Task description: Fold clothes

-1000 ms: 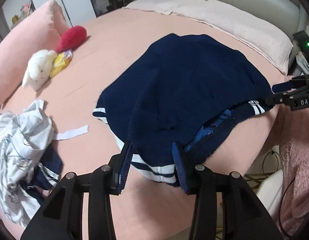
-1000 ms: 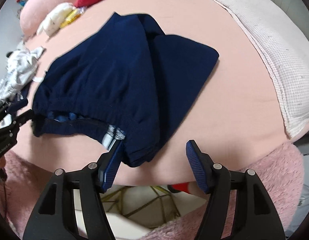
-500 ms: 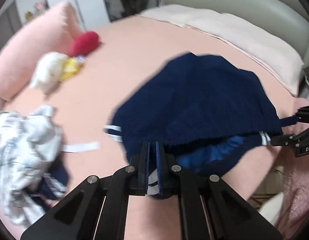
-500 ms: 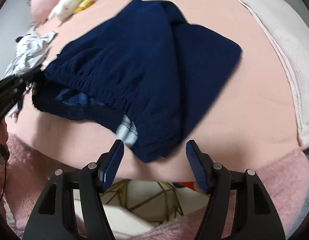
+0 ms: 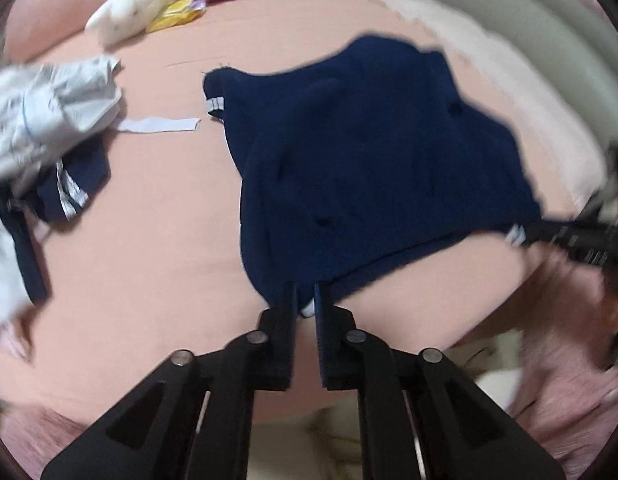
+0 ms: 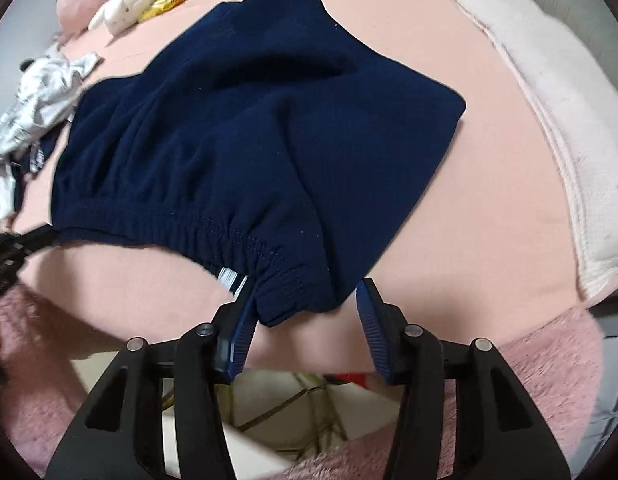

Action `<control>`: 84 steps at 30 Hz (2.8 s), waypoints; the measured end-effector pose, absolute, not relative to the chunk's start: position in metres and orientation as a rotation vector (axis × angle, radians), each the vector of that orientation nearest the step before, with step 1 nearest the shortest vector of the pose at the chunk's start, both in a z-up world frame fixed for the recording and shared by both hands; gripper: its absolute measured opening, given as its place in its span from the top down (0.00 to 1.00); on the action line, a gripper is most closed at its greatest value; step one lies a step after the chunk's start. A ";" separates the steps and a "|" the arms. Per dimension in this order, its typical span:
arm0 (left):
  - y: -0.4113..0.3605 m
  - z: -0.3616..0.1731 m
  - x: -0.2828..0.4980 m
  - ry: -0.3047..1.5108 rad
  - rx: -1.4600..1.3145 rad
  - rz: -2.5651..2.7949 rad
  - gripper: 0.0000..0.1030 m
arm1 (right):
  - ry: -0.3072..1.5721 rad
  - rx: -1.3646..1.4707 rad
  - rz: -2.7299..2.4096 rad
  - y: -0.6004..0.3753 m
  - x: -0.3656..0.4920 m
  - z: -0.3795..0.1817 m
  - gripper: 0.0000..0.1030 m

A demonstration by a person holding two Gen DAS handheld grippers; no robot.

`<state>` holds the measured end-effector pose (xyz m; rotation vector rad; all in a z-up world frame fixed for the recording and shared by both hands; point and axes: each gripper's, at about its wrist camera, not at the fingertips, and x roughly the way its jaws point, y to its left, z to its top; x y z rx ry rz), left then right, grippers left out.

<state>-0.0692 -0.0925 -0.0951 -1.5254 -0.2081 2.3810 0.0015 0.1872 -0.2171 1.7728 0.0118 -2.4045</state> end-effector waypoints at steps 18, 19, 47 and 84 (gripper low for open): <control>-0.127 -0.139 -0.078 -0.643 -1.658 2.366 0.57 | -0.144 1.805 -2.504 0.215 -0.011 -0.227 0.49; -0.128 -0.138 -0.075 -0.654 -1.647 2.359 0.57 | -0.138 1.822 -2.510 0.219 -0.009 -0.226 0.49; -0.120 -0.057 -0.026 -0.789 -1.331 2.296 0.85 | -0.508 1.403 -2.475 0.217 0.016 -0.104 0.90; -0.206 -0.042 -0.033 -1.101 -1.102 2.588 0.87 | -0.181 1.522 -2.196 0.093 -0.155 -0.153 0.43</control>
